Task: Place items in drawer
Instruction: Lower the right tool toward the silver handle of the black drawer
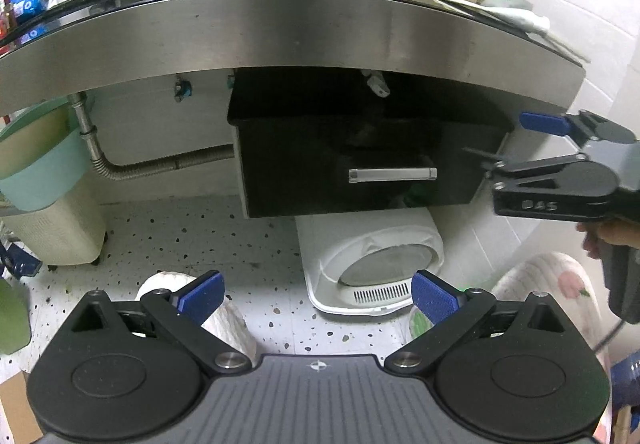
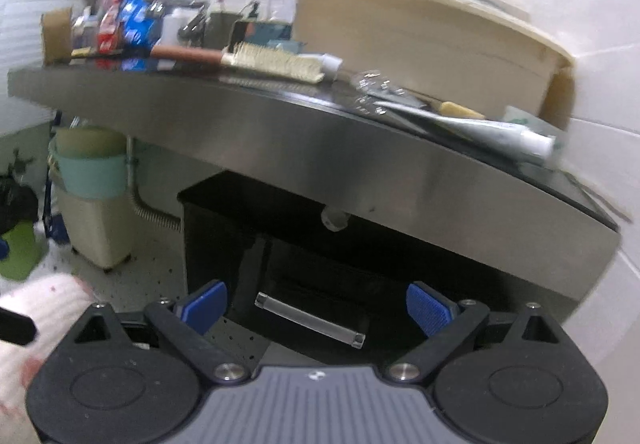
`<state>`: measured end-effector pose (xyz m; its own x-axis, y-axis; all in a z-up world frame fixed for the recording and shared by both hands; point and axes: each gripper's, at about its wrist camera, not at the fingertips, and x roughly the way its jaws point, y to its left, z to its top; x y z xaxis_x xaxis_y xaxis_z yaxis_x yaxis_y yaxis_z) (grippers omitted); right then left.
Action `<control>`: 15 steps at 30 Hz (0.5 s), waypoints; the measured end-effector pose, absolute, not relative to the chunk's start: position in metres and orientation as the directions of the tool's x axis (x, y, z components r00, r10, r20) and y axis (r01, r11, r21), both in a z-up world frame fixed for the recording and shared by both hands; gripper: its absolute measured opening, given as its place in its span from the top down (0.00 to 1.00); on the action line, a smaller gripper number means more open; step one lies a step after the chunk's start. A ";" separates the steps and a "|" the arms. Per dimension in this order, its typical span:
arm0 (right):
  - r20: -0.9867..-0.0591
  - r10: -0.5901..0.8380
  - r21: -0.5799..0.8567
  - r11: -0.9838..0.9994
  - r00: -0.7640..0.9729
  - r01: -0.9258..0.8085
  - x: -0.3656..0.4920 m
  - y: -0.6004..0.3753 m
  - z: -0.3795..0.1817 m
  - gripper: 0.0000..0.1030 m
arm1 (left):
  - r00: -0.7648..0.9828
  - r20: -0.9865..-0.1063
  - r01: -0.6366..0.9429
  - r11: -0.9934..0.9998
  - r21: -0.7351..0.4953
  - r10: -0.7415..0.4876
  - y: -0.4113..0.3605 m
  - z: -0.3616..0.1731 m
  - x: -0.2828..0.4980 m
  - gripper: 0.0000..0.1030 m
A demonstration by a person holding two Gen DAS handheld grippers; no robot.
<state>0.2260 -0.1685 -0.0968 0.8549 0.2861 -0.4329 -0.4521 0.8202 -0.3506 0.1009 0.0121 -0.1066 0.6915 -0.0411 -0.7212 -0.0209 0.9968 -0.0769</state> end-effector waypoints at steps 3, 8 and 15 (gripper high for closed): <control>-0.448 0.294 -0.384 0.790 0.845 -0.478 0.243 -0.164 -0.103 0.06 | 0.687 -0.725 -0.029 0.996 -0.086 -0.043 0.014 -0.109 0.101 0.02; -0.484 0.281 -0.499 0.689 0.829 -0.525 0.256 -0.144 -0.136 0.07 | 0.666 -0.745 -0.037 0.996 -0.077 -0.033 0.018 -0.114 0.100 0.02; -0.598 0.169 -0.639 0.489 0.784 -0.593 0.298 -0.112 -0.182 0.27 | 0.653 -0.756 -0.021 0.996 -0.087 -0.053 0.020 -0.119 0.099 0.02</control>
